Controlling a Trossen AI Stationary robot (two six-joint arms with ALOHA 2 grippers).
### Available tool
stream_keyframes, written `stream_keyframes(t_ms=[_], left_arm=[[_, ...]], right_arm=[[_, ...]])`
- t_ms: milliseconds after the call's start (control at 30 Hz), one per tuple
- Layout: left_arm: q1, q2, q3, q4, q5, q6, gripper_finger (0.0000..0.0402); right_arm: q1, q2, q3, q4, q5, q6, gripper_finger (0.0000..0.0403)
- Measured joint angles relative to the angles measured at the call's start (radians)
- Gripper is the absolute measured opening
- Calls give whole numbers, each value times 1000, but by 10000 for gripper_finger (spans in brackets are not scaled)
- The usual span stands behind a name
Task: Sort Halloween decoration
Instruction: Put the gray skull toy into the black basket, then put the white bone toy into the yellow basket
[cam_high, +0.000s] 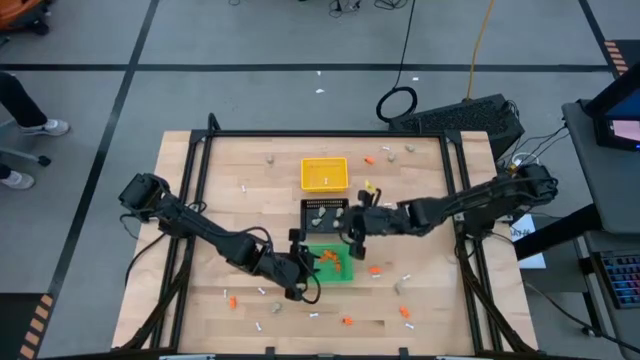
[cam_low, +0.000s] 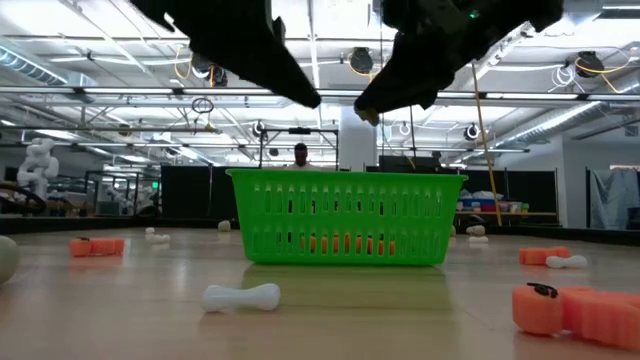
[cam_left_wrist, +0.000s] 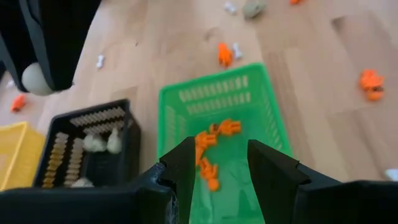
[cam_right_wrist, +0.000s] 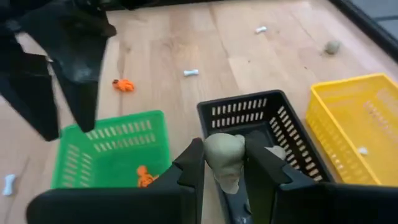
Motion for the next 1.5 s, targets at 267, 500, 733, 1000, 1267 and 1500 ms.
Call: stream_keyframes(t_ms=[267,500,733,1000,1267,1500], left_arm=[[-8,0,0,-10,-29,-15,145],[-14,-11,0,-14,-31,-25,145],[-24,-11,0,-20,-33,-20,145],[-26,-11,0,-21,-38,-19,145],[-27,-11,0,-21,-38,-19,145],[-28,-11,0,-20,-39,-17,145]], right_arm=[[-135,52,1,-70,-108,38,59],[-172,146,1,-66,-139,47,59],[-184,218,1,-20,-140,40,60],[-184,229,1,-9,-137,33,109],[-183,194,0,-22,-138,-4,157],[-142,11,0,-135,-139,-62,164]])
